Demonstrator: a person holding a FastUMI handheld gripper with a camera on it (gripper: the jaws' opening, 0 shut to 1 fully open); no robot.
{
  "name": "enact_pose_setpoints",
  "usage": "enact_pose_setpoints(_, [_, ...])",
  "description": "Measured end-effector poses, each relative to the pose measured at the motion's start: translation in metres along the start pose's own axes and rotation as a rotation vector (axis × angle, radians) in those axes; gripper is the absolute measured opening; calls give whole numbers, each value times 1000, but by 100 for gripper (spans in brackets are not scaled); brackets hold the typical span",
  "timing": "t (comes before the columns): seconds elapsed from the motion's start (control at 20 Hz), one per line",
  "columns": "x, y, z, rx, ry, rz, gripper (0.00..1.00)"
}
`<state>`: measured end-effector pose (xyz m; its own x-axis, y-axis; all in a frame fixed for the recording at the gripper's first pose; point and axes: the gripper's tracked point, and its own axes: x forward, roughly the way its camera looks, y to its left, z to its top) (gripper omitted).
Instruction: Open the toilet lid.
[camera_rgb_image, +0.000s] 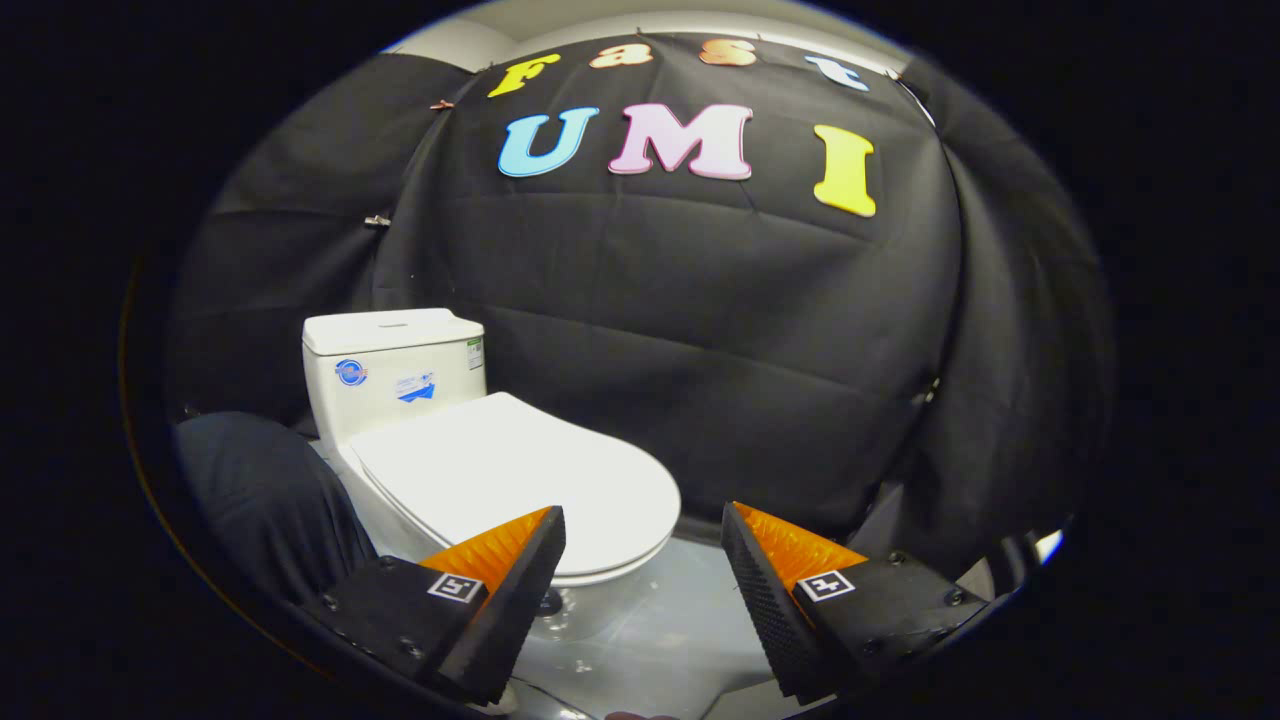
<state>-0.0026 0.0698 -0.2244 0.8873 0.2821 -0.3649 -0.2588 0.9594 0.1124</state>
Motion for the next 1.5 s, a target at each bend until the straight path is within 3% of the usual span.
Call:
enact_pose_setpoints(0.1, [9,28,-24,175,72,111,98])
enact_pose_setpoints(0.2, [13,46,-54,347,180,170,100])
enact_pose_setpoints(0.55, [37,58,-120,803,387,162,97])
enact_pose_setpoints(0.75, [51,48,-139,911,442,135,96])
enact_pose_setpoints(0.9, [60,46,-134,1002,465,152,74])
enact_pose_setpoints(1.05, [61,57,-147,1017,543,194,67])
enact_pose_setpoints(1.2, [65,49,-152,1095,580,161,32])
enact_pose_setpoints(1.25, [61,48,-150,1120,597,178,26])
enact_pose_setpoints(1.35, [59,54,-156,1129,624,199,26])
enact_pose_setpoints(1.5, [60,55,-152,1153,659,190,8])
